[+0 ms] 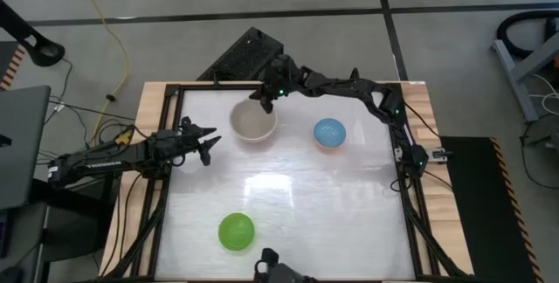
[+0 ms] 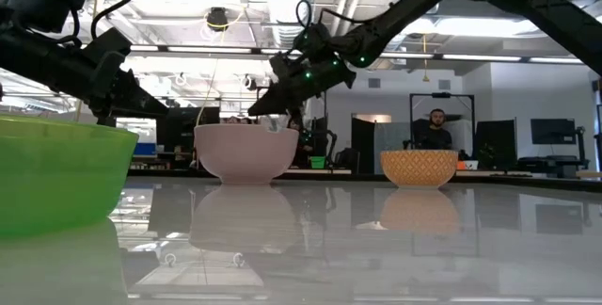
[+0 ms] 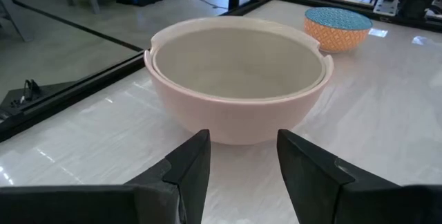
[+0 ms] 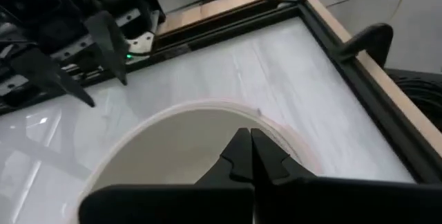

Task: Nest bowls inside each other
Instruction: Stack the orange patterned bowl on top of the gray bowl

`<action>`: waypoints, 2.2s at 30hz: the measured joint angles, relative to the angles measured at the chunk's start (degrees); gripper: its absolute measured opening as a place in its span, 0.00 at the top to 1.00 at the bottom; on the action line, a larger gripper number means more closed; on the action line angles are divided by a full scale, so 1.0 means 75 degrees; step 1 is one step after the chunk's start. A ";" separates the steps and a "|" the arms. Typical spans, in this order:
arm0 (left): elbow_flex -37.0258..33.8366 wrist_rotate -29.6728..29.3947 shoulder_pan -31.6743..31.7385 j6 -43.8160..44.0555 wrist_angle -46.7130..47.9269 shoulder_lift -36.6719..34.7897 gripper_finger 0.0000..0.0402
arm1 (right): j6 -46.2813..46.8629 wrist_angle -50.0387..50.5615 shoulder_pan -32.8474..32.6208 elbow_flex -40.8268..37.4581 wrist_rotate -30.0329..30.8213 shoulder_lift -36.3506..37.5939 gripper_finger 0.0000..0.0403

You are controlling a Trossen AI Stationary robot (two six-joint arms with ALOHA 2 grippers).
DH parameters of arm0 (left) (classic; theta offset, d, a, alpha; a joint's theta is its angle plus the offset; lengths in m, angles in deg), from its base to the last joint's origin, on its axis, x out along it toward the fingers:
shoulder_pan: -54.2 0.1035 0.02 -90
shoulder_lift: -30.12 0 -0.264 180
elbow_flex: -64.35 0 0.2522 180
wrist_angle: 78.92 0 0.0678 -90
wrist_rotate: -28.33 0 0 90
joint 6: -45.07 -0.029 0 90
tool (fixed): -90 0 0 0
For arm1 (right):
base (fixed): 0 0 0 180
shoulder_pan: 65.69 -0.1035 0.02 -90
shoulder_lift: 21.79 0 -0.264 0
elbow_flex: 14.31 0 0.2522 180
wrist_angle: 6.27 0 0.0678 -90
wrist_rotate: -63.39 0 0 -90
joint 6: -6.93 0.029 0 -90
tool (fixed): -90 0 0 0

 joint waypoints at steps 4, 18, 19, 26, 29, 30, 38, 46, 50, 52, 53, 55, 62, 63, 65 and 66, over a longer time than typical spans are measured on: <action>-0.0003 -0.0001 0.0000 0.0000 0.0000 -0.0003 0.61 | -0.0066 0.0174 -0.0016 0.0003 -0.0066 0.0026 1.00; -0.0001 0.0010 0.0000 0.0001 0.0000 -0.0003 0.61 | -0.1006 0.1831 -0.1773 0.0003 0.1834 0.0559 1.00; 0.0000 0.0006 0.0000 0.0003 0.0000 -0.0003 0.61 | -0.1058 0.1860 -0.1944 0.0003 0.2035 0.0559 1.00; -0.0003 0.0003 0.0000 0.0003 0.0000 -0.0003 0.61 | -0.1213 0.3879 -0.2887 0.0003 0.2221 0.1249 0.99; -0.0003 0.0005 0.0000 0.0003 0.0000 -0.0003 0.61 | -0.1213 0.4605 -0.3491 0.0009 0.2204 0.1634 0.99; 0.0000 0.0002 0.0000 0.0003 0.0000 -0.0003 0.61 | -0.1223 0.4840 -0.3715 0.0009 0.2188 0.1710 0.99; -0.0003 0.0002 0.0000 0.0003 0.0000 -0.0003 0.61 | -0.0180 0.6654 -0.5124 0.0006 0.3757 0.2264 0.99; -0.0003 0.0002 0.0000 0.0002 0.0000 -0.0003 0.61 | 0.0289 0.7603 -0.4834 -0.1255 0.4704 0.3760 0.98; 0.0000 0.0002 0.0000 0.0003 0.0000 -0.0003 0.61 | 0.0603 0.6961 -0.4198 -0.3106 0.4888 0.5242 0.98; -0.0001 0.0002 0.0000 0.0000 0.0000 -0.0003 0.61 | 0.0845 0.6619 -0.3810 -0.3920 0.5119 0.5945 0.98; -0.0002 0.0002 0.0000 0.0003 0.0000 -0.0003 0.61 | 0.1017 0.6461 -0.3584 -0.4258 0.5241 0.6266 0.98; -0.0003 0.0002 0.0000 0.0000 0.0000 -0.0003 0.61 | 0.1476 0.6257 -0.3088 -0.4820 0.5388 0.6752 0.98; 0.0000 0.0001 0.0000 0.0002 0.0000 -0.0003 0.61 | 0.1533 0.6226 -0.1176 -0.5703 0.5376 0.7223 0.87; -0.0002 0.0002 0.0000 0.0003 0.0000 -0.0003 0.61 | 0.1505 0.6227 -0.0932 -0.5727 0.5317 0.7133 0.84; 0.0000 0.0002 0.0000 0.0002 0.0000 -0.0003 0.61 | 0.1294 0.6229 -0.0481 -0.5732 0.4954 0.6900 0.77; -0.0003 0.0002 0.0000 0.0003 0.0000 -0.0003 0.61 | 0.1176 0.6202 -0.0288 -0.5732 0.4710 0.6777 0.73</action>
